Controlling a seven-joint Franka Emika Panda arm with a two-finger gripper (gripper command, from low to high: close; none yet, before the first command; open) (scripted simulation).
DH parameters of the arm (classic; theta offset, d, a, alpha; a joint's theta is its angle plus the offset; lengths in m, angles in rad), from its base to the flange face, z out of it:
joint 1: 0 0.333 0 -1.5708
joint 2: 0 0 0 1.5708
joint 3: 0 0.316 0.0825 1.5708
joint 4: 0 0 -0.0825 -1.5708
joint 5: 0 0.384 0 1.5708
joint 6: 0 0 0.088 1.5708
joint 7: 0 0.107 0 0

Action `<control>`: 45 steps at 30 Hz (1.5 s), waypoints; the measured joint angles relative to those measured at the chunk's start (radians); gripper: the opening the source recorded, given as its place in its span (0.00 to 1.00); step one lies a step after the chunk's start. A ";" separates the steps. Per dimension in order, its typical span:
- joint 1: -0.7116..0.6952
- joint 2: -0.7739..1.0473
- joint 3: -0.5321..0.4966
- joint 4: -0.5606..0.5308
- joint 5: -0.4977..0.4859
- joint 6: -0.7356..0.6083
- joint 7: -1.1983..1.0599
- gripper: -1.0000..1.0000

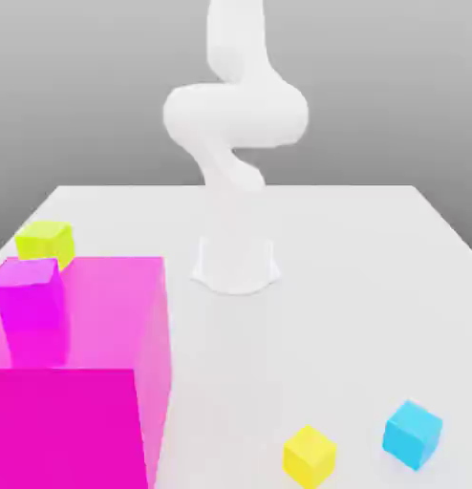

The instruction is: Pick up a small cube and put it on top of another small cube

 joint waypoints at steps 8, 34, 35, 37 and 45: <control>0.068 0.296 0.062 -0.037 -0.018 0.111 -0.066 0.50; 0.296 1.154 0.119 -0.085 -0.188 0.499 -0.124 0.00; 0.296 1.154 0.119 -0.085 -0.189 0.499 -0.124 0.00; 0.296 1.154 0.120 -0.085 -0.189 0.499 -0.123 0.00; 0.223 0.958 0.148 -0.130 -0.100 0.350 -0.179 0.00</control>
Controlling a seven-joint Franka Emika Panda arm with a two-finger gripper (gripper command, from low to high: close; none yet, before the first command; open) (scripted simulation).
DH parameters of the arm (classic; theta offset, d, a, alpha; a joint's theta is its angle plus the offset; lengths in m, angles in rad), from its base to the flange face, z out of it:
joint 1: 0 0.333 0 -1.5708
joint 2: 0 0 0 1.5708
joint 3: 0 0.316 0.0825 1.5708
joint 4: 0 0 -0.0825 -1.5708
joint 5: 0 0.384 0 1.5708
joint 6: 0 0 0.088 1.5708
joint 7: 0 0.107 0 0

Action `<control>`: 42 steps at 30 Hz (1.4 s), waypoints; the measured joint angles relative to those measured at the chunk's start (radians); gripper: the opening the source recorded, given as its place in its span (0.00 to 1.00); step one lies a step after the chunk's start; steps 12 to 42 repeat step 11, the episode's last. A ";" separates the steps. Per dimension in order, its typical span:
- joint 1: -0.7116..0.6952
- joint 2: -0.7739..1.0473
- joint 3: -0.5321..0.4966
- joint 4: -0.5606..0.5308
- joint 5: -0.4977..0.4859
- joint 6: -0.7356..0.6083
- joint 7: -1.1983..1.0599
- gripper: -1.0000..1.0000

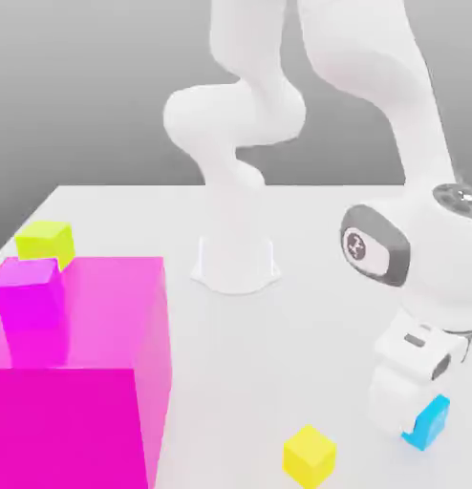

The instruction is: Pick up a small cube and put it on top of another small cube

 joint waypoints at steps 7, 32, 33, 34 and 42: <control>-0.117 -0.014 -0.101 -0.037 0.069 0.028 -0.013 0.00; -0.116 0.018 -0.105 -0.035 0.065 0.059 -0.009 1.00; -0.116 0.018 -0.105 -0.035 0.065 0.059 -0.009 1.00; -0.116 0.018 -0.105 -0.035 0.065 0.059 -0.009 1.00; -0.116 0.018 -0.105 -0.035 0.065 0.059 -0.009 1.00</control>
